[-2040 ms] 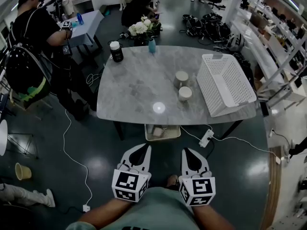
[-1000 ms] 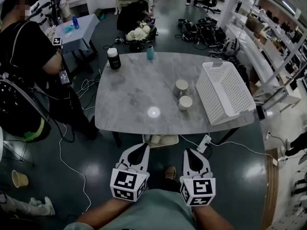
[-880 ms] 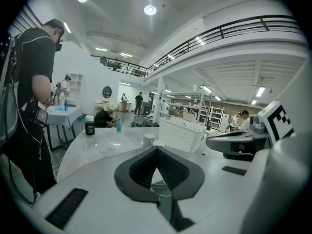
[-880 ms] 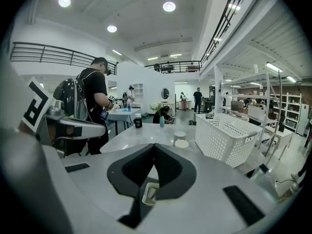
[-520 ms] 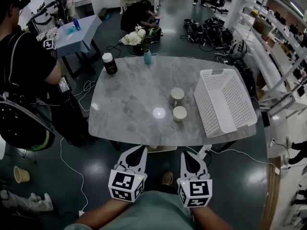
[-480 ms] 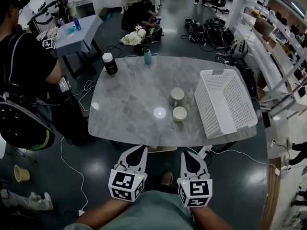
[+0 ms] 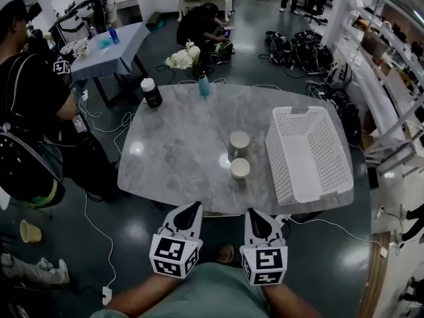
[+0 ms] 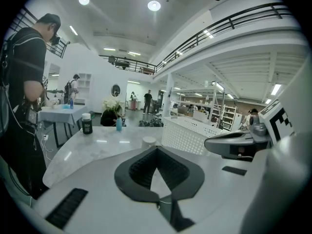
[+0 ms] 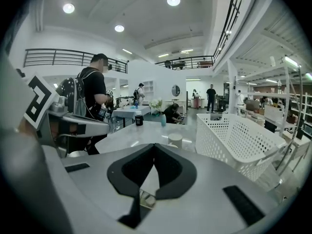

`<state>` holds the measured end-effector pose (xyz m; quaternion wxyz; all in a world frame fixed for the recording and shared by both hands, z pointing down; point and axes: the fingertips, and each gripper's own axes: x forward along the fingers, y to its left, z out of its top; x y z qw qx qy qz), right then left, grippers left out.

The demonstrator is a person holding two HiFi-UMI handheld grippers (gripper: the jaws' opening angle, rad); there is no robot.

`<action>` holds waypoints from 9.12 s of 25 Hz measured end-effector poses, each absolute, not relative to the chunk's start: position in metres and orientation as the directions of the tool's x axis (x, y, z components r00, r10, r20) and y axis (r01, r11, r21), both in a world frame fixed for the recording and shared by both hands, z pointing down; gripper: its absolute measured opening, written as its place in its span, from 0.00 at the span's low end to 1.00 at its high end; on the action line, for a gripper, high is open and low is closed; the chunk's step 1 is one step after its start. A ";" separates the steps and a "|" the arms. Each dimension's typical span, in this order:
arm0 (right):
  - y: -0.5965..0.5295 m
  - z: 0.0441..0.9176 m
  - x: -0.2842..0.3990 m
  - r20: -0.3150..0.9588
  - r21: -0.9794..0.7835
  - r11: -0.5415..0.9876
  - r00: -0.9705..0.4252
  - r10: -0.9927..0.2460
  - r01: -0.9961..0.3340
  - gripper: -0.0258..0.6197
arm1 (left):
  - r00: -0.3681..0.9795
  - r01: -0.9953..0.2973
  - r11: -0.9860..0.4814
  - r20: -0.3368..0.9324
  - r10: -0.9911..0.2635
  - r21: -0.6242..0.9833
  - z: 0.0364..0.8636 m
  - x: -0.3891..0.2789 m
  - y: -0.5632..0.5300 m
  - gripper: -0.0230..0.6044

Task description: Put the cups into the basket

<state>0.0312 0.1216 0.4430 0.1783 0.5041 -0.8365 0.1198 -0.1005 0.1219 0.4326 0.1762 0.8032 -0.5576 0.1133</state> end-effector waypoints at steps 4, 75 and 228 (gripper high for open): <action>0.111 0.441 0.038 0.419 -0.013 0.478 -0.439 -0.795 -0.878 0.06 | 0.338 -0.941 -0.303 0.383 -0.860 0.150 0.432 -0.092 0.119 0.04; -0.060 0.608 -0.004 0.731 -0.041 0.472 -0.348 -0.586 -0.881 0.61 | 0.416 -0.901 -0.409 0.556 -0.719 0.145 0.557 -0.112 -0.081 0.04; -0.143 0.494 0.237 0.642 -0.047 0.092 -0.101 -0.760 -0.995 0.61 | 0.513 -0.851 -0.485 0.524 -0.679 0.205 0.479 0.060 -0.170 0.04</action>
